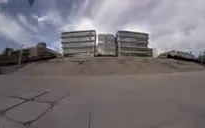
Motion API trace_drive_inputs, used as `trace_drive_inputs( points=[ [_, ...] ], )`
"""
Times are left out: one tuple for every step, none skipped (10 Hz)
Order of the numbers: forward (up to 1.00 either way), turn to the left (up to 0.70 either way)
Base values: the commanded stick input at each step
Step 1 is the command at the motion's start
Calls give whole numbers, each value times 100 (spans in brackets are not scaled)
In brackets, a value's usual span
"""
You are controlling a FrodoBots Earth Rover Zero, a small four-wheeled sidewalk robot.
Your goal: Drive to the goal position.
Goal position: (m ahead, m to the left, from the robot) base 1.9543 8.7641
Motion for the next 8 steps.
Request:
trace_drive_inputs(
  points=[
    [70, 35],
    [70, 35],
    [70, 35],
    [70, 35],
    [70, 35],
    [70, 35],
    [70, 35],
    [70, 35]
  ],
)
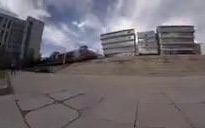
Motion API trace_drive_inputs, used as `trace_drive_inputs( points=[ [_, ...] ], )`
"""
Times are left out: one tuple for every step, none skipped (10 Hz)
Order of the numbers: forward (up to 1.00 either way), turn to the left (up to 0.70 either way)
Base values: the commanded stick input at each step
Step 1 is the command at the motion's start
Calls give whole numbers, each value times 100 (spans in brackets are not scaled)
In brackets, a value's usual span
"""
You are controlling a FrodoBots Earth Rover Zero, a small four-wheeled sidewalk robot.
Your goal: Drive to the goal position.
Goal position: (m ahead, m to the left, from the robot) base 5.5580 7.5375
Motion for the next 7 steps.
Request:
trace_drive_inputs(
  points=[
    [70, 35],
    [70, 35],
    [70, 35],
    [70, 35],
    [70, 35],
    [70, 35],
    [70, 35]
  ],
)
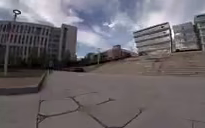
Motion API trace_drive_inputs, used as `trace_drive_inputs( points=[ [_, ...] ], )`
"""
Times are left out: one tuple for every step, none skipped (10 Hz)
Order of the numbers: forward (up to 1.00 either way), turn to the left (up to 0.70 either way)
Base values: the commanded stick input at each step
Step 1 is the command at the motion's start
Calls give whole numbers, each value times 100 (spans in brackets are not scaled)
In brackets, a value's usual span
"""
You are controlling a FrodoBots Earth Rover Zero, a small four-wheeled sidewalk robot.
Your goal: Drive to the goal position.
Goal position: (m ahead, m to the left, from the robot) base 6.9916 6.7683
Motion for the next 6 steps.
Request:
trace_drive_inputs(
  points=[
    [70, 35],
    [70, 35],
    [70, 35],
    [70, 35],
    [70, 35],
    [70, 35]
  ],
)
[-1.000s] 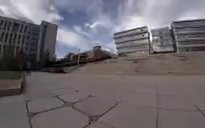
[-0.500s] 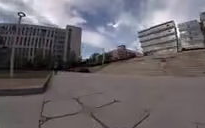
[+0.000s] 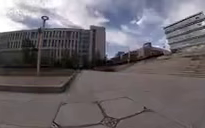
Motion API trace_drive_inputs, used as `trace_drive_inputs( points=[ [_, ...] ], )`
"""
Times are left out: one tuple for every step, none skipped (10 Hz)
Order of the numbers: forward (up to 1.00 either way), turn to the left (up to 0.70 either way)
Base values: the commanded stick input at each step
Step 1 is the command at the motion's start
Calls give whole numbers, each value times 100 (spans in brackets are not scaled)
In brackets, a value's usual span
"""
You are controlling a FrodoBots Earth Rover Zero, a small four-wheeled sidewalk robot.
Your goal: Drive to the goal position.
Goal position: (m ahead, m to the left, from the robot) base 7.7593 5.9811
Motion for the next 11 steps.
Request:
trace_drive_inputs(
  points=[
    [70, 35],
    [70, 17],
    [70, 0],
    [70, 0],
    [70, -33],
    [70, -35],
    [70, -35],
    [70, -35],
    [70, -35],
    [70, -35],
    [70, -35]
  ],
)
